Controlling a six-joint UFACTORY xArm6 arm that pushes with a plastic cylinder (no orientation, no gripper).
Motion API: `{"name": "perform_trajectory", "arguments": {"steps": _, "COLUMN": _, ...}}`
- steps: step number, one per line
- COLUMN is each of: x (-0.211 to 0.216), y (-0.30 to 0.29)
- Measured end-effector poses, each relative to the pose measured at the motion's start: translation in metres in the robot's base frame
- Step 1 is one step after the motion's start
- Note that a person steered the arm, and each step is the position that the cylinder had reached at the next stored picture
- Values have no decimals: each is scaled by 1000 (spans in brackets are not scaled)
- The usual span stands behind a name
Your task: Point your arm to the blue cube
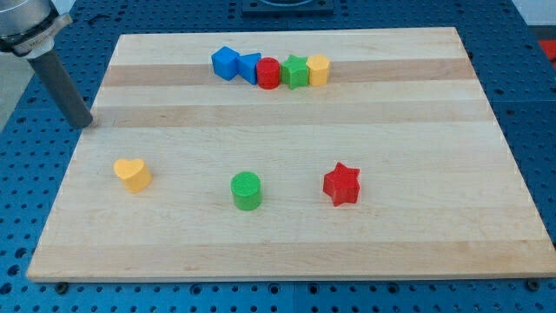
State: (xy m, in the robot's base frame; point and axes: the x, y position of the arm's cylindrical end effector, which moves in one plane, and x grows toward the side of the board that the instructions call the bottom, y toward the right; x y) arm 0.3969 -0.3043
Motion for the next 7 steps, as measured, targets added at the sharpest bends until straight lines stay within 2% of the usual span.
{"name": "perform_trajectory", "arguments": {"steps": 1, "x": -22, "y": 0}}
{"name": "perform_trajectory", "arguments": {"steps": 3, "x": -94, "y": 8}}
{"name": "perform_trajectory", "arguments": {"steps": 4, "x": -115, "y": 34}}
{"name": "perform_trajectory", "arguments": {"steps": 7, "x": -184, "y": 184}}
